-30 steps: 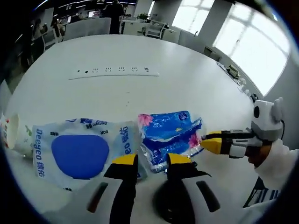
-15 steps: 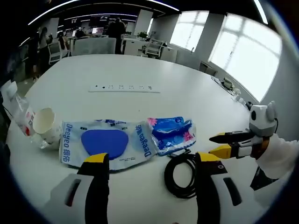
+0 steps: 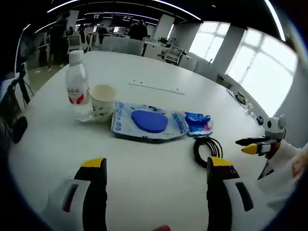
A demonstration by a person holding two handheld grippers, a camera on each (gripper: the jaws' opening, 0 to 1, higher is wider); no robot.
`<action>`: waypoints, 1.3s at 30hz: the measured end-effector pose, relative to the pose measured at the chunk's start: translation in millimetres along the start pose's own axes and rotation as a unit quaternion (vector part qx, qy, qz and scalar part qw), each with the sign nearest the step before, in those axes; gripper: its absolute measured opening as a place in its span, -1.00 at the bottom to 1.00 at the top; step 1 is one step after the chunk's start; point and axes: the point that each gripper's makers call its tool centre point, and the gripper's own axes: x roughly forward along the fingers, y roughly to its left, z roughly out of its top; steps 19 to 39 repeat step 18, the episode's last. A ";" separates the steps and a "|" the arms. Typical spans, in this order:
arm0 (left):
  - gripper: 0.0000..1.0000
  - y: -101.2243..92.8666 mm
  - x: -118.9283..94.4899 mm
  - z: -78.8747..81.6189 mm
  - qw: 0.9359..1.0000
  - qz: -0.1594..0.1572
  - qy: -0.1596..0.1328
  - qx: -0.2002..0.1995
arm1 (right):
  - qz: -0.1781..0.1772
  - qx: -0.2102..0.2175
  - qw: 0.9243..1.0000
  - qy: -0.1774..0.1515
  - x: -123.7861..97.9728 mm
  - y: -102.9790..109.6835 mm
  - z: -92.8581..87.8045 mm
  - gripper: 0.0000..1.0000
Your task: Arrange the tabletop items into an orderly group along one side of the table until the central work area is clear of visible clutter.
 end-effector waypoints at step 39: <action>0.86 43.3 -28.5 -13.6 0.998 0.061 0.011 -0.017 | 0.012 0.040 0.999 -0.002 -9.7 7.9 -8.0 0.05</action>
